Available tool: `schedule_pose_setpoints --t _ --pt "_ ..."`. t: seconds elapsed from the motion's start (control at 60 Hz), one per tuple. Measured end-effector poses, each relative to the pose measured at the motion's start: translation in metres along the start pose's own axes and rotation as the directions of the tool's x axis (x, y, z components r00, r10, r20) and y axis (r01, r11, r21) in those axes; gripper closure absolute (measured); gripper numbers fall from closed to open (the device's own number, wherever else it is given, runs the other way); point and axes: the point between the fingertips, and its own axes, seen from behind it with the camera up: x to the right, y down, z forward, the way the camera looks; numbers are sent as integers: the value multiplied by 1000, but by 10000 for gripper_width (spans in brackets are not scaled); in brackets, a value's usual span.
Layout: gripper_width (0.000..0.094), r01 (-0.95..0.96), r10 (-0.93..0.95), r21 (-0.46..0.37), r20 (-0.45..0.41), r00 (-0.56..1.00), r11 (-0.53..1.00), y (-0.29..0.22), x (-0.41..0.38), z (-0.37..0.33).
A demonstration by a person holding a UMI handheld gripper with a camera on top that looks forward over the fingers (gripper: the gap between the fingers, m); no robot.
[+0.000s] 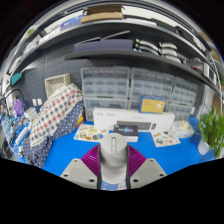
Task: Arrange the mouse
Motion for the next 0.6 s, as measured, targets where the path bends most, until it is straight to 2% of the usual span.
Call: schedule_pose_setpoints --t 0.167,0.383,0.467,0.533,0.55,0.567,0.6 --pt "596 -16 13 -152 -19 1000 988 85 46 19" --pt "598 -37 36 -325 -10 999 945 187 55 44" --pt "593 -50 52 -362 -4 999 931 209 51 49" --pt "592 -55 55 -348 -11 998 936 210 52 50" --pt "531 -54 54 -343 -9 999 938 211 54 51" --pt "573 -50 50 -343 -10 999 938 211 54 51" --pt "557 -38 36 -341 -11 999 939 211 55 51"
